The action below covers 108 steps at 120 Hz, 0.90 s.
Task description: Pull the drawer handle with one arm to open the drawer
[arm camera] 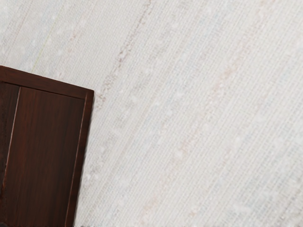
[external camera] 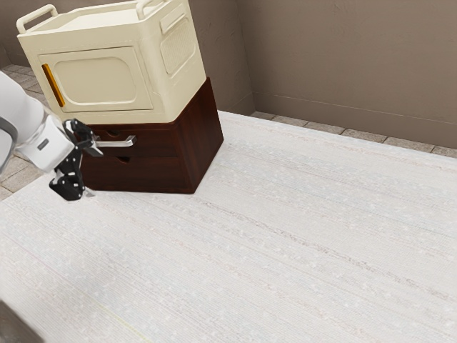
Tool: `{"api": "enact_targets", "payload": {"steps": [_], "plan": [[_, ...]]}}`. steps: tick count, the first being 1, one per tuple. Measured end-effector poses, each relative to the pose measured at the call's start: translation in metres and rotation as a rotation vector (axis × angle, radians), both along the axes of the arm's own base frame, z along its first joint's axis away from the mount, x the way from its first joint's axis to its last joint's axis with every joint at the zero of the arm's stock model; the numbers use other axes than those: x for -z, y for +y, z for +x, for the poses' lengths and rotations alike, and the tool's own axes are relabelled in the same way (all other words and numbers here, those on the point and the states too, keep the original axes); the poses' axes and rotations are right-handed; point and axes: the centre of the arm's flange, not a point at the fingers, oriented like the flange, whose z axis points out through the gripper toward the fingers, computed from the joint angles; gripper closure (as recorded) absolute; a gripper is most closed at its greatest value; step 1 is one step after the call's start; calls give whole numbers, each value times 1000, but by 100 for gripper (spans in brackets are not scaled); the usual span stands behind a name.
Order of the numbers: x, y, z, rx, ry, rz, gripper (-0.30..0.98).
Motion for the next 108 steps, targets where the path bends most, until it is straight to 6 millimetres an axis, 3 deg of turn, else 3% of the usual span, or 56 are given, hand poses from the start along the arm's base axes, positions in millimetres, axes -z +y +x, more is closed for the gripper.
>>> {"api": "enact_targets", "payload": {"steps": [19, 43, 76, 108], "plan": [[2, 29, 20, -25, -9, -23, 0], [3, 51, 38, -38, -20, -31, 0], [11, 69, 56, -43, -23, -36, 0], [31, 94, 83, -58, -11, -50, 0]]}}
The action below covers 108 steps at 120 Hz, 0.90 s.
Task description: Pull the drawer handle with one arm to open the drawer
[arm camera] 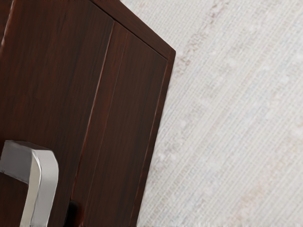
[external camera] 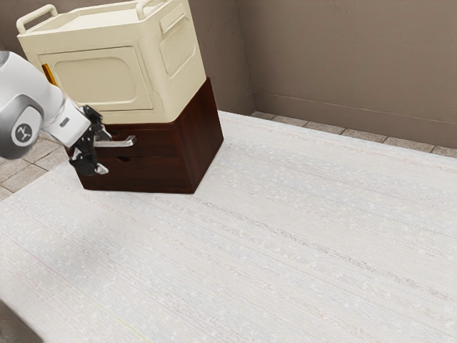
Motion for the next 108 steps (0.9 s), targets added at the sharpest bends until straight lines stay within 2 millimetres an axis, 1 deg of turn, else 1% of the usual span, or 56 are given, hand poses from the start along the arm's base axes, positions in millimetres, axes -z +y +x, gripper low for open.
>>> {"api": "enact_targets", "payload": {"steps": [10, 20, 27, 48, 55, 63, 78, 93, 108], "plan": [[-5, 5, 3, -6, -10, 6, 0], [2, 13, 13, -12, -5, 4, 0], [2, 16, 18, -13, -9, 5, 0], [-1, 25, 23, -19, -22, 4, 0], [7, 31, 31, -23, -15, 0, 0], [11, 34, 35, -23, -10, -2, 0], [16, 37, 37, -22, -6, -8, 0], [24, 47, 34, -30, 3, -19, 0], [35, 47, 39, -25, 18, -24, -1]]}}
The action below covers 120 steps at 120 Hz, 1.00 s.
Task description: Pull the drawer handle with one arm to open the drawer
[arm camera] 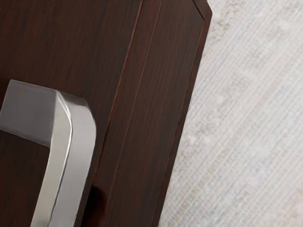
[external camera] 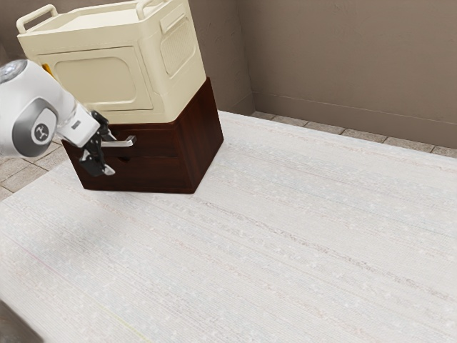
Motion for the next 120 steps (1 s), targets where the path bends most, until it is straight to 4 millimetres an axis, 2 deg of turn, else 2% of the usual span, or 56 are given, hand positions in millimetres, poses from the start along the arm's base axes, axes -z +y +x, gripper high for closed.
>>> {"api": "enact_targets", "payload": {"steps": [18, 49, 99, 120], "plan": [[9, 1, 7, 5, 9, -4, 0], [4, -12, 4, 11, 37, 20, 2], [13, -26, -17, -10, 112, 42, 0], [7, -31, -30, -8, 106, 26, 4]]}}
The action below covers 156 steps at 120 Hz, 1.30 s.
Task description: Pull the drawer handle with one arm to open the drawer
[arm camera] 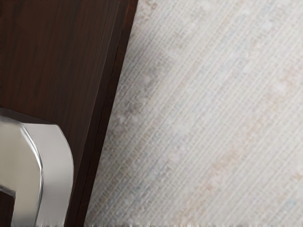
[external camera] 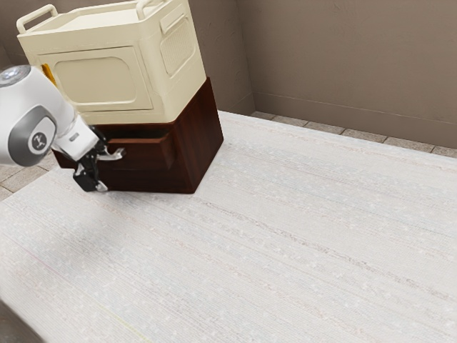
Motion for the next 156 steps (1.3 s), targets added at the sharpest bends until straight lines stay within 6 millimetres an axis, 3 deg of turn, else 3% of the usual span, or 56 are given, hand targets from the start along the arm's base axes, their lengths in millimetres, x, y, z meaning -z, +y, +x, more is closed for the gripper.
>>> {"api": "enact_targets", "payload": {"steps": [97, 130, 156], "plan": [[-28, -42, -88, -2, -35, 4, 3], [-20, -51, -102, 2, -30, -3, 0], [-29, -64, -116, 5, -43, 18, 0]]}}
